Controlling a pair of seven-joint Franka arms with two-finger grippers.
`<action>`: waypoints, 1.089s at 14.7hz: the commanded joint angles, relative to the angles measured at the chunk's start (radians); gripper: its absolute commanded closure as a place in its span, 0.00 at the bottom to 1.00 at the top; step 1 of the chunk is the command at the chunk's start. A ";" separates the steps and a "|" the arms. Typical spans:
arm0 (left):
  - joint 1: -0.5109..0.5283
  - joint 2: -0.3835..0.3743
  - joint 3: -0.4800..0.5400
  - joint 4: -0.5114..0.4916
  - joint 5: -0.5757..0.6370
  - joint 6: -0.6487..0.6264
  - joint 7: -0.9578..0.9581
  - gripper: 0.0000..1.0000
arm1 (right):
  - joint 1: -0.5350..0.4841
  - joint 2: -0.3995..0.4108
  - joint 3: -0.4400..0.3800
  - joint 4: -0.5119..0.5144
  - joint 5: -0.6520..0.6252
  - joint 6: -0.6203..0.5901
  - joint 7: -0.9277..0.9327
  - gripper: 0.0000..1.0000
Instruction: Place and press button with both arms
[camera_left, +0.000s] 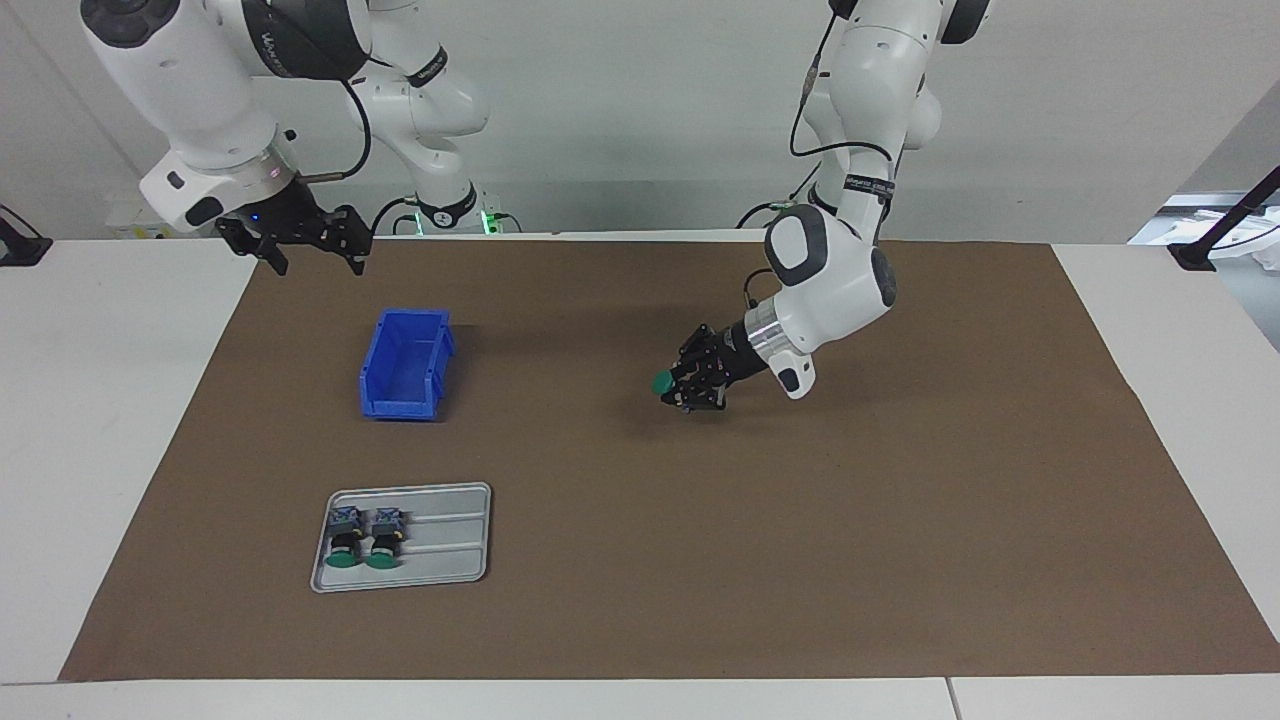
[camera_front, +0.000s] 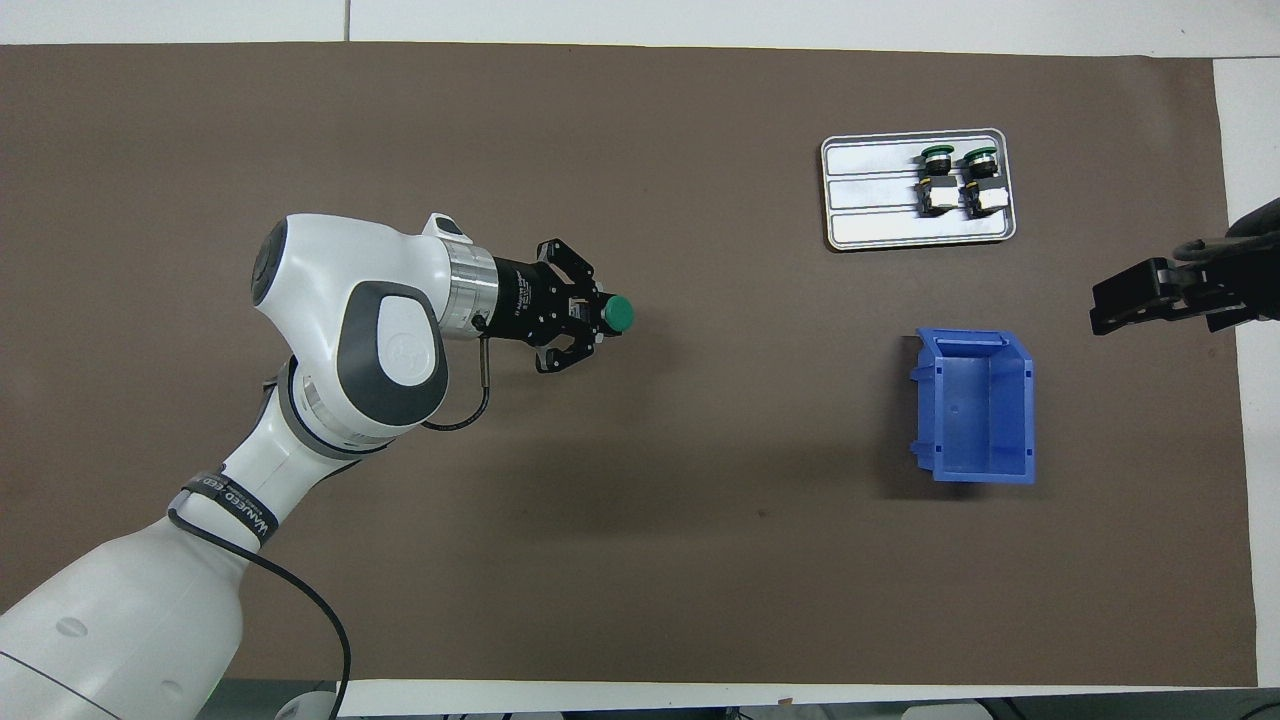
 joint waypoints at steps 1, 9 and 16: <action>0.032 -0.019 -0.003 -0.038 -0.087 -0.033 0.130 0.76 | -0.009 -0.022 0.006 -0.023 0.006 0.002 -0.019 0.02; 0.147 0.004 -0.003 -0.090 -0.281 -0.190 0.429 0.78 | -0.009 -0.022 0.006 -0.023 0.006 0.002 -0.019 0.02; 0.199 0.065 -0.003 -0.080 -0.344 -0.294 0.446 0.77 | -0.009 -0.022 0.006 -0.023 0.006 0.002 -0.019 0.02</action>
